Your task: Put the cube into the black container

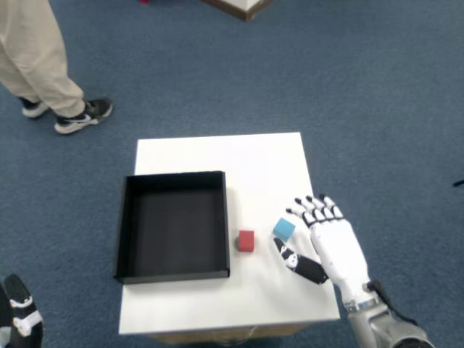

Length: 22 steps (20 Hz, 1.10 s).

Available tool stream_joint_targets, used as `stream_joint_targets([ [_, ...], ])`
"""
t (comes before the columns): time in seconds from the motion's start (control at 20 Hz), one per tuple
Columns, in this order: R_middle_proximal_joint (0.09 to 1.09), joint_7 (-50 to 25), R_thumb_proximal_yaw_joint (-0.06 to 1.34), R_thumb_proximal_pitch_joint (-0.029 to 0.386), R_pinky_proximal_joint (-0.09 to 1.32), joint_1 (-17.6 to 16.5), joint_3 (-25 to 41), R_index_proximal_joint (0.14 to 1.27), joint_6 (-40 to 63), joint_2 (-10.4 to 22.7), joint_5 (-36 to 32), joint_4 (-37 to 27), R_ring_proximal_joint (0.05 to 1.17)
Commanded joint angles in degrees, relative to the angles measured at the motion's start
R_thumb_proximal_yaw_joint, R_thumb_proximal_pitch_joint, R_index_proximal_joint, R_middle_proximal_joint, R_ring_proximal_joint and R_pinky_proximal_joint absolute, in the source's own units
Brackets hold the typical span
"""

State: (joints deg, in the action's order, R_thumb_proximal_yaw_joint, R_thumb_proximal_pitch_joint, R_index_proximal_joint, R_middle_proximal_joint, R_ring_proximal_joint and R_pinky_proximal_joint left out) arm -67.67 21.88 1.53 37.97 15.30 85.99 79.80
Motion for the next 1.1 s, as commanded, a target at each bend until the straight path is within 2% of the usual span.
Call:
stream_joint_targets([
  [0.05, 0.24, 0.0, 0.39, 0.125, 0.0, 2.0, -0.9, 0.45, -2.0, 1.0, -1.3, 0.8, 0.21],
  [0.35, 0.23, 4.1, 0.4, 0.113, 0.0, 1.2, -1.4, 0.45, -5.0, 0.3, -1.5, 3.8, 0.2],
  [0.75, 0.2, 5.8, 0.41, 0.115, 0.0, 2.9, -3.0, 0.41, -7.3, -1.1, -2.7, 3.1, 0.18],
  [1.1, 0.18, 4.5, 0.42, 0.122, -0.01, 5.5, -4.0, 0.35, -7.8, -2.6, -3.5, 1.7, 0.16],
])
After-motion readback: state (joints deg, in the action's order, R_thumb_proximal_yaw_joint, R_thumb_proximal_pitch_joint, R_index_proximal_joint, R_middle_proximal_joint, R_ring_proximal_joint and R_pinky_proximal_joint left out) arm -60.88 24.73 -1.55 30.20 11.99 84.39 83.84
